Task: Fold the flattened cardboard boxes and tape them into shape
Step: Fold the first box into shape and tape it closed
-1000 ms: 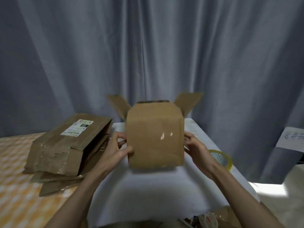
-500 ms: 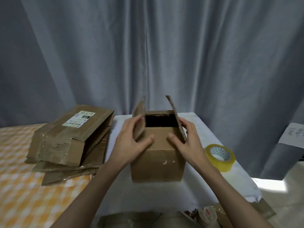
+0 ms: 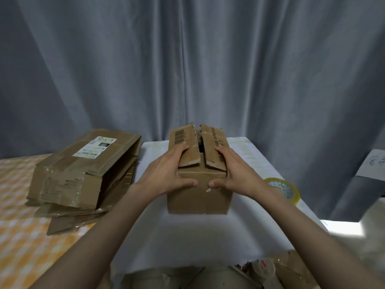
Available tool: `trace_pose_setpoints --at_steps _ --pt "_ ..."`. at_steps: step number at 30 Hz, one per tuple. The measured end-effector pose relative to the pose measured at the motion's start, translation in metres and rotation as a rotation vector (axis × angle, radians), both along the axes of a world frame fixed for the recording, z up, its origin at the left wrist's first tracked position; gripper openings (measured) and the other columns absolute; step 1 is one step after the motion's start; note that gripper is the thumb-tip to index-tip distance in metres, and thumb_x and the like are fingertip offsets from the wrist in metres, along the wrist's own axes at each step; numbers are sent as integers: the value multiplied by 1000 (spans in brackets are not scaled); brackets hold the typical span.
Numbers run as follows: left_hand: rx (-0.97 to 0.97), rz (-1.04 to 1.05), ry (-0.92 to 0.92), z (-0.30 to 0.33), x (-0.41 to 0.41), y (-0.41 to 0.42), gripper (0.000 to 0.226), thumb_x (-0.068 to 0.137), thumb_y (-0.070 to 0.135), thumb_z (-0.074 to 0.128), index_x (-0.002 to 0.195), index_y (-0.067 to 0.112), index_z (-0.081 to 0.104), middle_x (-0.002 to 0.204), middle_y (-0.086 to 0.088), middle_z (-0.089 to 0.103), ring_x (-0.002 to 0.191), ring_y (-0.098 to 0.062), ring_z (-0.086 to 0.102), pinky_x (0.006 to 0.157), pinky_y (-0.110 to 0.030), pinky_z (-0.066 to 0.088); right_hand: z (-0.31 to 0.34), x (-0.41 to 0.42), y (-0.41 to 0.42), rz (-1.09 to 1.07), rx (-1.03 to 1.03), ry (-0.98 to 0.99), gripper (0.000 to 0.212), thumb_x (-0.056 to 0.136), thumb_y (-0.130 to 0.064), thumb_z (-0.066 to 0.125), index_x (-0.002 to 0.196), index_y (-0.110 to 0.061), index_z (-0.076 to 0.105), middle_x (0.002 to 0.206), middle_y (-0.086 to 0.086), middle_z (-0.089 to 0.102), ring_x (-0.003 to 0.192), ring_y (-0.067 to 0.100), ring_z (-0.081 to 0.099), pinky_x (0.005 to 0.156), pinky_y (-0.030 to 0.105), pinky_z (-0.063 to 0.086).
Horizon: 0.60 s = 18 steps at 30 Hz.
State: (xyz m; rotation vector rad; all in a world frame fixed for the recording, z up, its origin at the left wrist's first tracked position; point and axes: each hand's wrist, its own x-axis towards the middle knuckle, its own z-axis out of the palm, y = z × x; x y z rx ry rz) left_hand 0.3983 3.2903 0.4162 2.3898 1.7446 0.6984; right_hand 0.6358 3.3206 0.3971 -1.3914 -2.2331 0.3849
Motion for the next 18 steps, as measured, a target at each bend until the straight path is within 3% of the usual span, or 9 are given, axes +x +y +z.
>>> trace_pose_setpoints --at_steps 3,10,13,18 --pt "38 50 15 3 8 27 110 60 69 79 149 32 26 149 9 32 132 -18 42 102 -41 44 4 3 26 -42 -21 39 115 65 -50 87 156 -25 21 153 -9 26 140 17 33 110 34 35" --pt "4 30 -61 -7 39 100 94 79 58 71 153 23 24 158 3 29 139 -21 37 114 -40 35 9 22 100 -156 -57 53 98 70 -30 89 149 -20 31 143 4 47 126 24 49 101 35 42" --pt "1 -5 -23 -10 58 131 83 91 55 59 155 19 20 162 0 23 145 -22 29 118 -35 27 9 42 128 -180 -66 -16 90 76 -28 85 149 -19 33 147 6 45 131 26 45 105 37 40" --pt "-22 -48 -56 -19 102 174 69 103 50 34 157 12 15 165 -4 15 151 -16 9 121 -28 8 8 85 168 -250 -87 -146 94 82 -36 78 158 -22 25 162 3 26 148 25 27 119 43 29"
